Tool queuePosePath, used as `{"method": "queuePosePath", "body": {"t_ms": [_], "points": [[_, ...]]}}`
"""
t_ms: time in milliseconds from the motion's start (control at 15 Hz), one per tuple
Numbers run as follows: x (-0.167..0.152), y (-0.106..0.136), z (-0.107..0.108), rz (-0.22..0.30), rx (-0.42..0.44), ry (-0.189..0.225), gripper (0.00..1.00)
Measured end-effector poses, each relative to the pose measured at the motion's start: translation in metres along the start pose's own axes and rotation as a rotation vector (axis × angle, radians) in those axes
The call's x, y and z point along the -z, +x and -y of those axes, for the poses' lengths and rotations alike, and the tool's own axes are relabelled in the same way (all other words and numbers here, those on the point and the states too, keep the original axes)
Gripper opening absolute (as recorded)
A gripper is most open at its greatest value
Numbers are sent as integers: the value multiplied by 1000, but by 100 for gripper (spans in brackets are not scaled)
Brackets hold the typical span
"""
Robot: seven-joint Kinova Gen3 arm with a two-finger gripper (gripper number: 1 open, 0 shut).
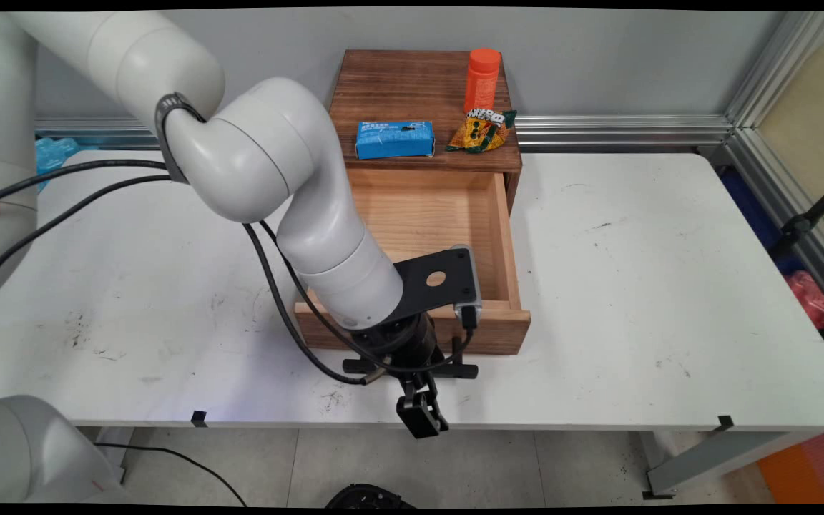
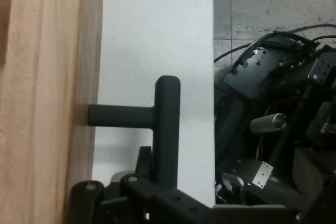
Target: Open the drawer
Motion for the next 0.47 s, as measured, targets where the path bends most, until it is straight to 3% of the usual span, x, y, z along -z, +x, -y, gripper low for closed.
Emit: {"method": "queuePosePath", "body": {"t_ms": [467], "points": [[1,3,-2,-7,-4,-5,100]]}}
